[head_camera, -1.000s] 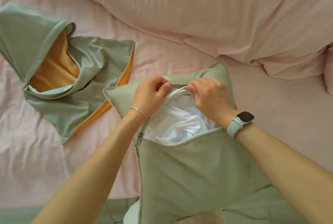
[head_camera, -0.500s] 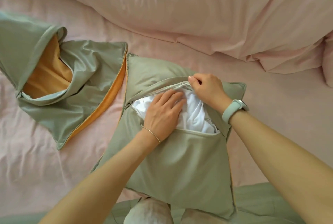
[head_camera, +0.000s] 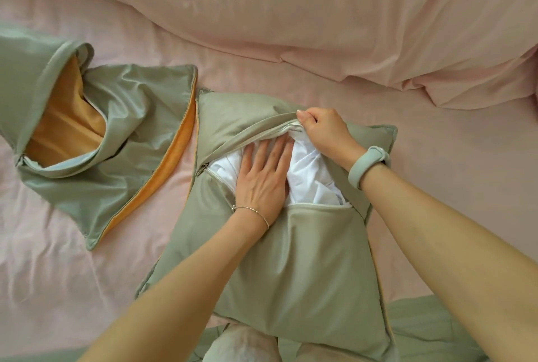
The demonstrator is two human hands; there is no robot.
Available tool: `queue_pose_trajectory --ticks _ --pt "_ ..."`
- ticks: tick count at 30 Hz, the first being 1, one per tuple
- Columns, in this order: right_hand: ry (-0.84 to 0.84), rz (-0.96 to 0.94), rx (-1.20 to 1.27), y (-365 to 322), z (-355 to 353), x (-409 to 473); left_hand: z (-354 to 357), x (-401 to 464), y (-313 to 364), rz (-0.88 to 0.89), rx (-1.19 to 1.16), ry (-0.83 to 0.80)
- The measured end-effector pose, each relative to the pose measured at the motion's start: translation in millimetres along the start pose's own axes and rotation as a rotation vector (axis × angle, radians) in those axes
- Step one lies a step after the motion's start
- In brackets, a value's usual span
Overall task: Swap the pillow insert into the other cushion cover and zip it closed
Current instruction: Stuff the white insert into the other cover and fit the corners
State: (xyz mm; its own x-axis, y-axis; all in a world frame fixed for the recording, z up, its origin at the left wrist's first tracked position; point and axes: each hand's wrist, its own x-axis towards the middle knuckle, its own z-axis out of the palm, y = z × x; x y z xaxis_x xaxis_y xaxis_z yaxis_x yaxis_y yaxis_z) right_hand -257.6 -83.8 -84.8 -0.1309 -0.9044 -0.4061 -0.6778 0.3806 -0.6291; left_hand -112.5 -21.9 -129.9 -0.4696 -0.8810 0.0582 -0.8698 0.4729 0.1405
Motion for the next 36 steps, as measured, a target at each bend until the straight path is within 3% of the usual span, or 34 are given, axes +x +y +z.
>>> queue_pose_trajectory --ticks 3,8,17,23,25,27,30,36 --pt "0.026 0.029 0.069 4 3 3 7 10 3 -0.120 0.016 -0.083" --pt "0.022 0.117 0.095 2 10 13 14 25 4 -0.153 0.056 -0.131" --pt "0.004 0.174 -0.003 -4 40 18 -24 -11 0 -0.145 -0.231 0.003" --pt "-0.088 0.046 0.104 10 8 24 -51 -2 -5 -0.009 -0.400 -0.174" --pt "-0.092 0.019 0.123 13 0 23 -64 5 -7 -0.068 -0.598 -0.226" --pt "-0.069 -0.005 0.151 14 -1 20 -66 13 -4 -0.153 -0.686 -0.102" --pt "-0.048 -0.029 0.165 13 4 16 -45 15 0 -0.103 -0.372 0.104" --pt "-0.019 -0.010 0.174 10 7 11 -13 2 0 -0.012 -0.048 -0.069"
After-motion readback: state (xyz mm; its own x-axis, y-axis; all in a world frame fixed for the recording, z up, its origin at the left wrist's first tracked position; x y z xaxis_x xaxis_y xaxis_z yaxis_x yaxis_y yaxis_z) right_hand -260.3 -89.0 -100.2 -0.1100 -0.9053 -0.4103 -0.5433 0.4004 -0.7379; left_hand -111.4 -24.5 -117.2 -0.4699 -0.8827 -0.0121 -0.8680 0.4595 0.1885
